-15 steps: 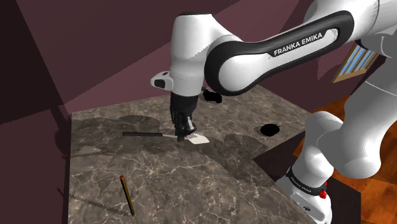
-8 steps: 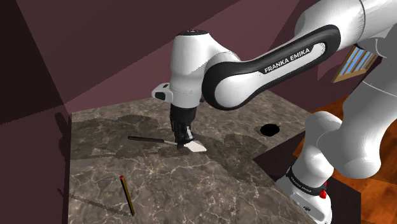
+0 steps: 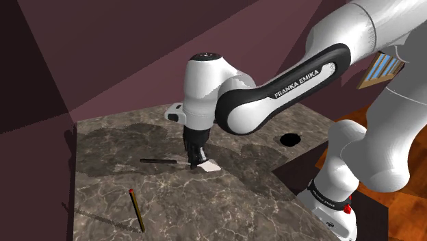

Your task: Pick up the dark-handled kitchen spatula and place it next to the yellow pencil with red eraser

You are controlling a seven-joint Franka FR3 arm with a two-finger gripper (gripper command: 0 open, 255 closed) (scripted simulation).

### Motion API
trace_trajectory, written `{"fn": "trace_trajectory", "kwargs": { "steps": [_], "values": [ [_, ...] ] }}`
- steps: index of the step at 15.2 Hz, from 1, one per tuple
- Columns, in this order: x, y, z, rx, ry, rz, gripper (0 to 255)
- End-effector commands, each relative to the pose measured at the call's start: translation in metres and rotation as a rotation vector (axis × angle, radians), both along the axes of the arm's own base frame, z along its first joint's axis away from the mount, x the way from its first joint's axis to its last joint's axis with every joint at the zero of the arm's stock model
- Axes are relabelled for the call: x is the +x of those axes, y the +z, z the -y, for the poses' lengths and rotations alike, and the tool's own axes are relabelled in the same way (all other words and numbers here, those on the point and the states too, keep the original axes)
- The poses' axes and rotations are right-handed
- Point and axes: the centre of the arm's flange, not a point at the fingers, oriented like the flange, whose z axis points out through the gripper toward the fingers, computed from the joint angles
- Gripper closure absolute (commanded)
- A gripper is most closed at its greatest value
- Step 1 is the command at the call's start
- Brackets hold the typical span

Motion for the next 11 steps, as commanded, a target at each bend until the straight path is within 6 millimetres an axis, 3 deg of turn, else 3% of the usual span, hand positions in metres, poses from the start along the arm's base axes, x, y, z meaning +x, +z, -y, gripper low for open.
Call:
{"fn": "trace_trajectory", "kwargs": {
  "steps": [1,7,11],
  "values": [
    [-0.001,-0.011,0.000,0.000,0.000,0.000,255],
    [-0.001,-0.043,0.000,0.000,0.000,0.000,255],
    [-0.001,-0.043,0.000,0.000,0.000,0.000,255]
  ]
}}
